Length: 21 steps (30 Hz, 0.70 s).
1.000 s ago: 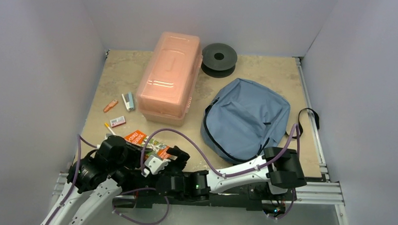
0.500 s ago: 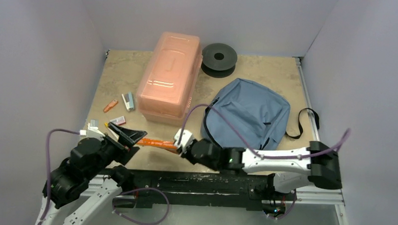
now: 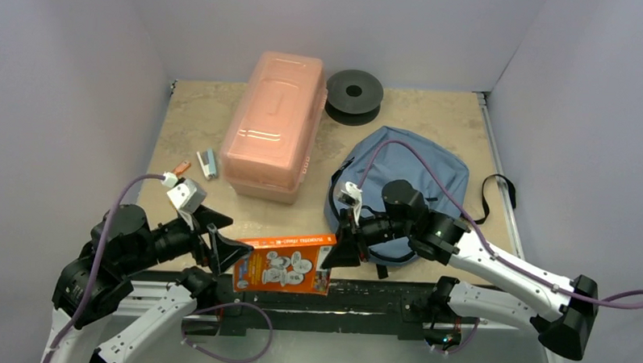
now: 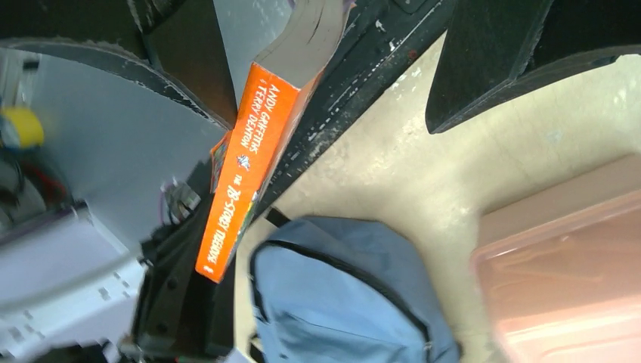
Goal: Pack the student bag
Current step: Pick up the book from the center of the board.
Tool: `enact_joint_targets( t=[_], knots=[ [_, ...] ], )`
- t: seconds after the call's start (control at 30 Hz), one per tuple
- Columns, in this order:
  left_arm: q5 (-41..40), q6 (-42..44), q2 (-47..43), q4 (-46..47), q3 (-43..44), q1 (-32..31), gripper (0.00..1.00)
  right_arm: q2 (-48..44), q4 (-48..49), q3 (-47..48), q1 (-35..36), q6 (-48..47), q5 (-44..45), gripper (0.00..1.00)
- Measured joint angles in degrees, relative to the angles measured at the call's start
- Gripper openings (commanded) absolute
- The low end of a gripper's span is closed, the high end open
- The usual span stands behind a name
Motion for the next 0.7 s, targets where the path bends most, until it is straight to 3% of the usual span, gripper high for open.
enact_joint_targets(
  t=[0.2, 0.4, 0.53, 0.6, 0.67, 0.7],
  knots=[
    [12.7, 8.6, -0.6, -1.7, 2.6, 0.0, 0.95, -3.7, -0.5, 0.0, -0.6, 3.2, -10.5, 0.00],
    [26.8, 8.2, -2.8, 0.1, -1.1, 0.0, 0.92, -3.3, -0.2, 1.0, -0.7, 4.7, -14.2, 0.00],
    [30.9, 3.4, -5.1, 5.4, -7.8, 0.0, 0.71, -2.9, 2.5, 1.8, -0.9, 6.6, -14.9, 0.00],
    [31.1, 1.6, -5.3, 6.8, -9.4, 0.0, 0.47, -2.3, 3.8, 2.3, -1.0, 7.6, -14.8, 0.00],
    [30.6, -0.1, -5.3, 8.2, -10.0, 0.0, 0.07, -1.3, 5.2, 2.7, -1.1, 8.8, -14.3, 0.00],
    [30.1, -0.6, -5.3, 8.8, -10.0, 0.0, 0.00, -0.7, 5.5, 2.9, -1.2, 9.2, -13.8, 0.06]
  ],
)
